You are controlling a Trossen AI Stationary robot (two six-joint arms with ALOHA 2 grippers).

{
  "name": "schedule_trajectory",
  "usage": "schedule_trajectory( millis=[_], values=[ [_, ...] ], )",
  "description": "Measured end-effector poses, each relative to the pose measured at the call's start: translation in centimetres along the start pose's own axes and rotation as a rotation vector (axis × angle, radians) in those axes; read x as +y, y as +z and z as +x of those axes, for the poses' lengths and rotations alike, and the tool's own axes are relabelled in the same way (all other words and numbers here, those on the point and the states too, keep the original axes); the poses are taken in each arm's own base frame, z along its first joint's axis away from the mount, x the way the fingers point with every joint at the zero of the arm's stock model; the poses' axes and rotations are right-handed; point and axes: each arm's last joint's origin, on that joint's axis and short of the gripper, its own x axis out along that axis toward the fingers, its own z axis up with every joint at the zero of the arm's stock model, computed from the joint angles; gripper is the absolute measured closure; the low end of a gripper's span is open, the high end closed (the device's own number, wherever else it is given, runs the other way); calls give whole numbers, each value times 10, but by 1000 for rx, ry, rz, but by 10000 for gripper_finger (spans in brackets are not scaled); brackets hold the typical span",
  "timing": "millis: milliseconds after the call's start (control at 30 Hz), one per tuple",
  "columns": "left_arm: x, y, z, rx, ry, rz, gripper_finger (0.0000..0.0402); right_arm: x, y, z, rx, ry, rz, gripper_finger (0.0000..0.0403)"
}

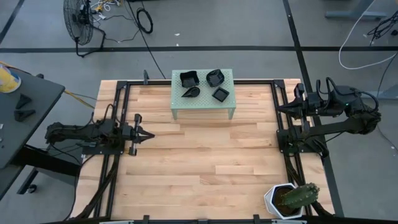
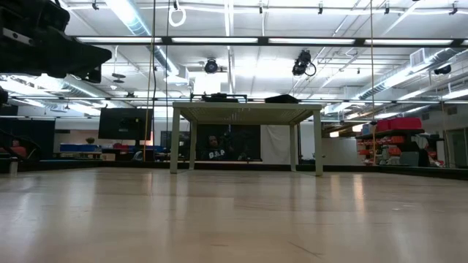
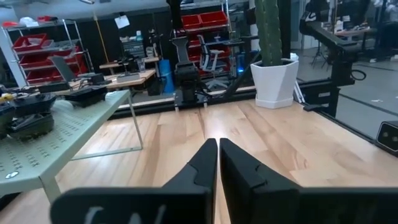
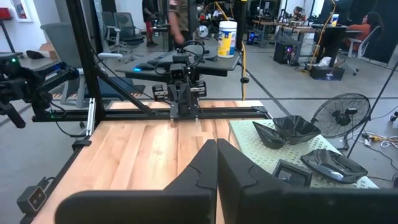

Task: Pick & Place Mini shaped plates
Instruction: Return to Home Position

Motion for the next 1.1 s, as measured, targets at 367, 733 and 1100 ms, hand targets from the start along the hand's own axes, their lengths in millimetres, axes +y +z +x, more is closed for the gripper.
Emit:
schedule_trajectory(
  millis=[367,733,1100],
  values=[
    [0,1,0,-9,1,0,377,0,0,0,0,0,0,399],
    [0,1,0,-11,1,0,376,0,0,0,0,0,0,399],
    [0,1,0,-12,1,0,376,0,-7,4,47,0,26,399]
  ],
)
